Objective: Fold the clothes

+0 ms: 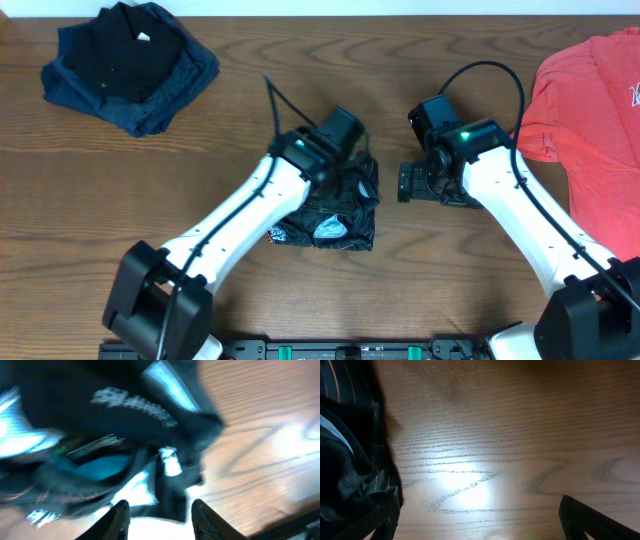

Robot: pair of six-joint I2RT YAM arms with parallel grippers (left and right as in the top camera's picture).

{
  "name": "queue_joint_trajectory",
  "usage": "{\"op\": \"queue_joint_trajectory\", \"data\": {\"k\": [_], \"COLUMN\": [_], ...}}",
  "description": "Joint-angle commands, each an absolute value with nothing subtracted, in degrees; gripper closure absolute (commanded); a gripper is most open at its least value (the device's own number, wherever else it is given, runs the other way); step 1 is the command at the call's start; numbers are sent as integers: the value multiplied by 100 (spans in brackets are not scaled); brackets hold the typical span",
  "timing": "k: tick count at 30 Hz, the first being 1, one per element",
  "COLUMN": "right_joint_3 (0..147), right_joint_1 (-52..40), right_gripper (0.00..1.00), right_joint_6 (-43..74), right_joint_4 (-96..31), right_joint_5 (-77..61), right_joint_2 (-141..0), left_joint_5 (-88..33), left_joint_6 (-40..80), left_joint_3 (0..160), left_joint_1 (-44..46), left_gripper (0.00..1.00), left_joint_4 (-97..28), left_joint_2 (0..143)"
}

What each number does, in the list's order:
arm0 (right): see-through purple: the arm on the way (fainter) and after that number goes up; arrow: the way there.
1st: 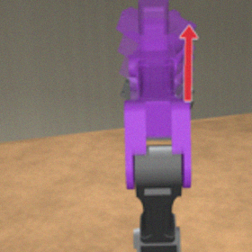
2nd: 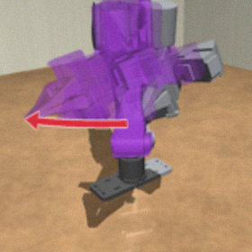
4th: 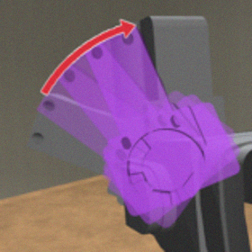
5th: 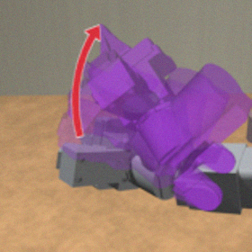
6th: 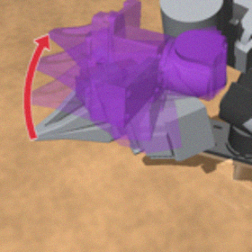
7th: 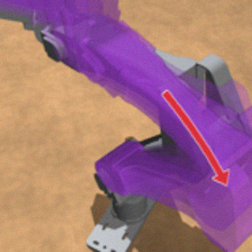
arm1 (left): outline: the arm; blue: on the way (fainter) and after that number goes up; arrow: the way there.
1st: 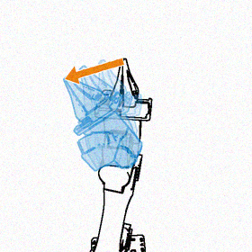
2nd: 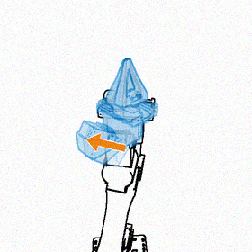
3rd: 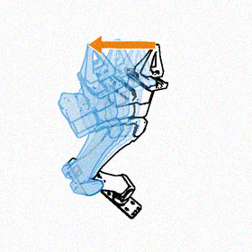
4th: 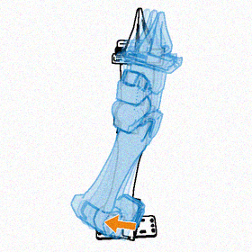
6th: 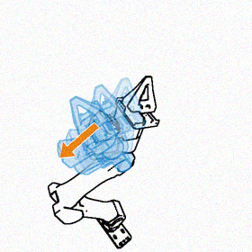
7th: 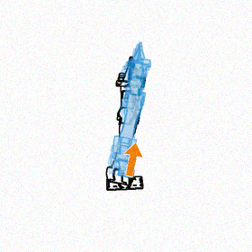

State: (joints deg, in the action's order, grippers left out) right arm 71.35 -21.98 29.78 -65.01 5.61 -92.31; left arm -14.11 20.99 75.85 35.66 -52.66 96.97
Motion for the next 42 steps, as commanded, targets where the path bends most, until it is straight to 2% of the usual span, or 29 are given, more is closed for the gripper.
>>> {"op": "queue_joint_trajectory", "data": {"k": [1,5,8,11,18,24,37,42], "right_joint_3": [7140,7140,7140,7140,7140,7140,7094,6947], "right_joint_1": [-2093,-2034,-1988,-1977,-1977,-1977,-1979,-1979], "right_gripper": [1,1,1,1,1,1,1,1], "right_joint_6": [3083,3081,3081,3057,2864,2864,2862,2864], "right_joint_4": [-6449,-6289,-6062,-5843,-5857,-5894,-5874,-5795], "right_joint_5": [552,386,176,34,-25,-45,-45,-45], "right_joint_2": [-9236,-9236,-9236,-9236,-9238,-9238,-9238,-9238], "left_joint_5": [-993,-1072,-1750,-2073,-3308,-3588,-3752,-3754], "left_joint_6": [2091,2073,1732,1682,1789,1800,1922,1922], "left_joint_3": [7804,7804,7784,7784,7784,7787,7787,7787], "left_joint_1": [2963,2193,1844,1815,1839,1846,1874,1911], "left_gripper": [58,51,48,37,36,36,38,60], "left_joint_4": [-5588,-5922,-5944,-5824,-5260,-4722,-4571,-4451], "left_joint_2": [9240,9078,9153,9332,9957,10409,10853,10932]}}
